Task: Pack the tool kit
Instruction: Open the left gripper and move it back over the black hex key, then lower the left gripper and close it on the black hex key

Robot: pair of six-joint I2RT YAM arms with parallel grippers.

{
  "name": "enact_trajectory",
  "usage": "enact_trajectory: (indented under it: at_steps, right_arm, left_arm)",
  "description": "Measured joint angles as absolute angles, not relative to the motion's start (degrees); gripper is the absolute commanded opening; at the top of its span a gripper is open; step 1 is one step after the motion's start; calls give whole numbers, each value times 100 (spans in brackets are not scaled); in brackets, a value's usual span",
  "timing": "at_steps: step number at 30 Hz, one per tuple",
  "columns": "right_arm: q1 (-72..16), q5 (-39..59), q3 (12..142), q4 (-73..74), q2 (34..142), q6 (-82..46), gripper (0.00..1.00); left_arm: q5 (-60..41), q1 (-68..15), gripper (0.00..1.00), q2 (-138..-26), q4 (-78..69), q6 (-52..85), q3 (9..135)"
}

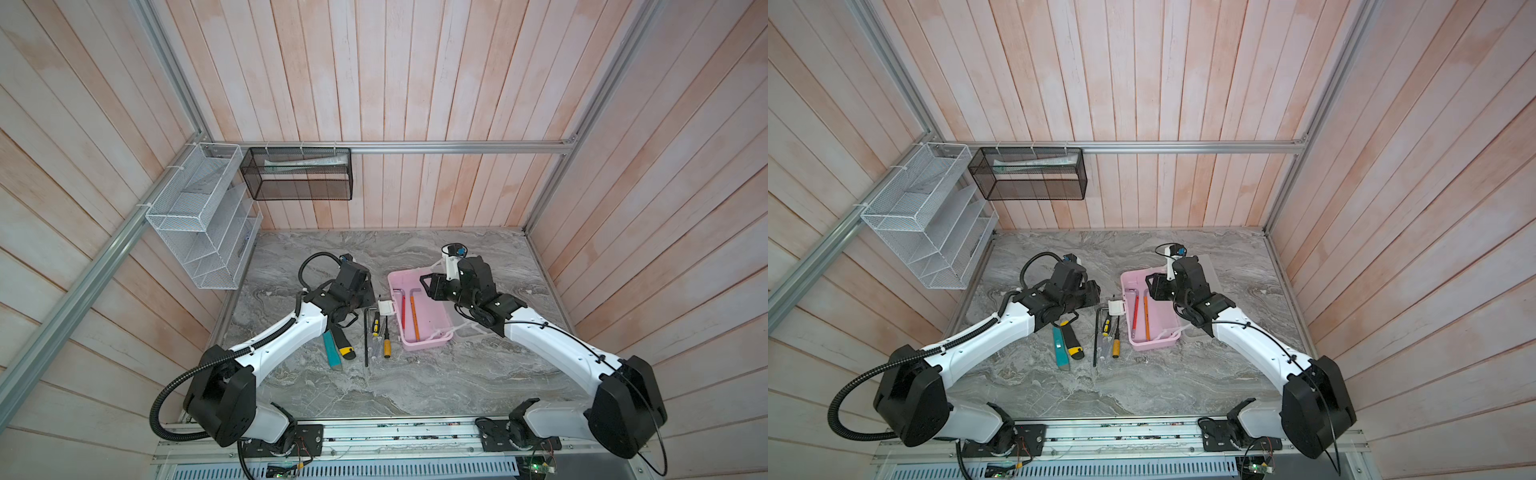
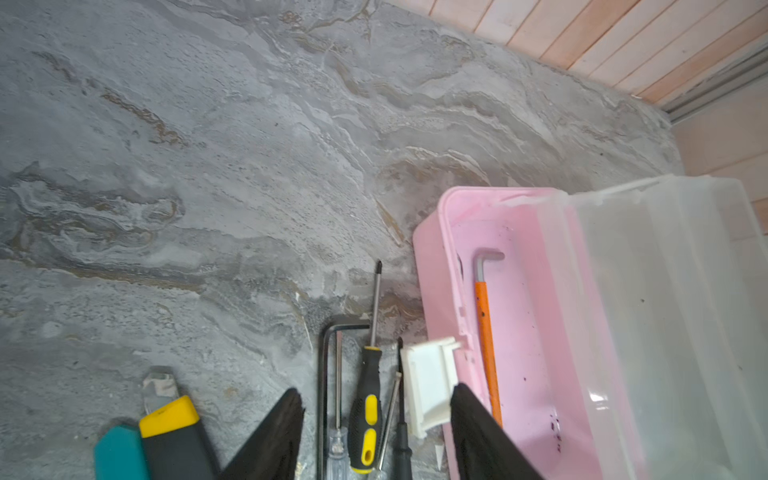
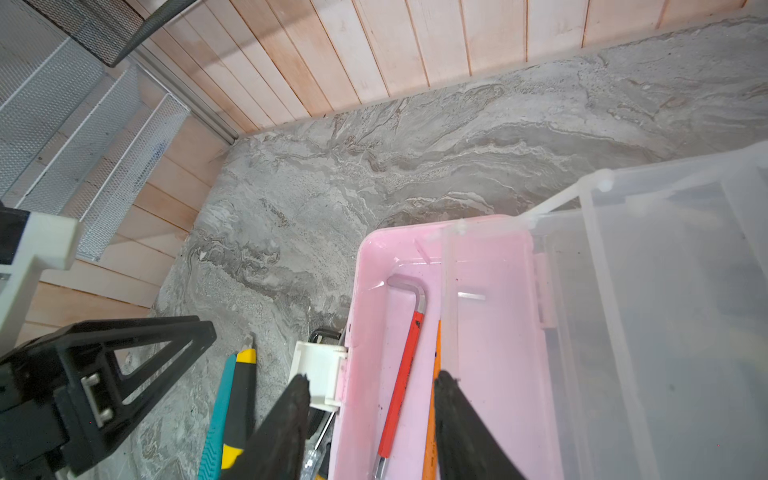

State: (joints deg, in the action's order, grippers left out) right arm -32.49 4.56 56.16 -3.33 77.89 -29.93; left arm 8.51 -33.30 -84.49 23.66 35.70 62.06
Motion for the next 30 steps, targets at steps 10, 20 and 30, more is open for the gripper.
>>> enact_trajectory:
  at_steps: [10,20,30]
  right_arm:
    - [-3264,456,5181,-43,8134,-3002,44]
    - [-3297,436,5006,19,8001,-2982,41]
    - [-3297,443,4936,43,7992,-2950,41]
  left_arm:
    - [558,-3258,46,-8862,1608,3354,5323]
    - [600,-3249,33,-9115,1048,3415,5063]
    - [816,-3479,29,-9756,965,3450,5061]
